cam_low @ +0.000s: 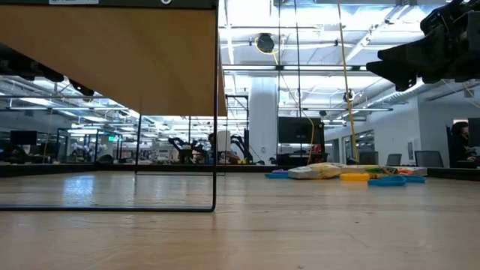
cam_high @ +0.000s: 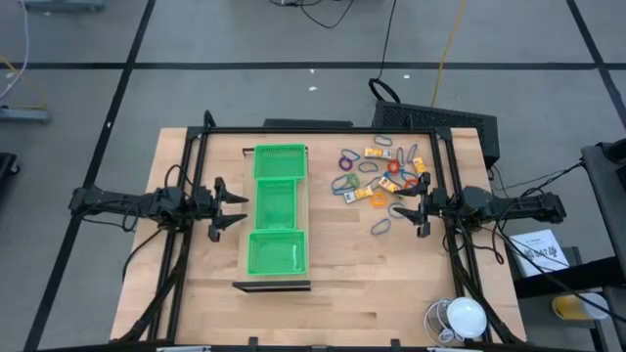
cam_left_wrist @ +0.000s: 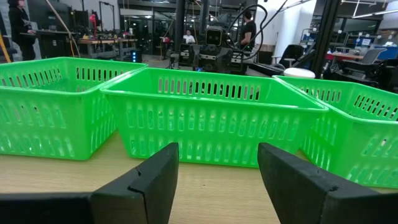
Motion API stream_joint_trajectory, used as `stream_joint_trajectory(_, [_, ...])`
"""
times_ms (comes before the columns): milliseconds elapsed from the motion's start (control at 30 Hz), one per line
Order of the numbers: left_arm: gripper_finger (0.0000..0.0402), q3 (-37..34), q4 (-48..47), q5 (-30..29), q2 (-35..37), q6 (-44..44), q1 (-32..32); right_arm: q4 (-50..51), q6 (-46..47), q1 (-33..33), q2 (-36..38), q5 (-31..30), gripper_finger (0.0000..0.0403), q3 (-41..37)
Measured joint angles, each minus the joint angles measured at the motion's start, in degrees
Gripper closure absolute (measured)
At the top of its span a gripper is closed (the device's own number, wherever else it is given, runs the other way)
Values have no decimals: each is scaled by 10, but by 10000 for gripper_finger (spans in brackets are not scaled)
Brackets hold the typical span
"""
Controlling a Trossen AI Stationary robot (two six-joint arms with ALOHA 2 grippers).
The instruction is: Pick & Place Office Desk Supplies
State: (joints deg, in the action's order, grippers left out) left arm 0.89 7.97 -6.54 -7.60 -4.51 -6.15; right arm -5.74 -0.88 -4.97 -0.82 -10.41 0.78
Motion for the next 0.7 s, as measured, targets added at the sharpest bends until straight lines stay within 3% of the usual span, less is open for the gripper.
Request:
stream_joint_trajectory(233, [172,0,0,0,0,0,0,-7,8,0,0,1,179,0])
stream_joint_trajectory(467, [172,0,0,0,0,0,0,-38,214,0,0,-3,179,0])
stream_joint_trajectory(700, [172,0,0,0,0,0,0,-78,242,0,0,-47,179,0])
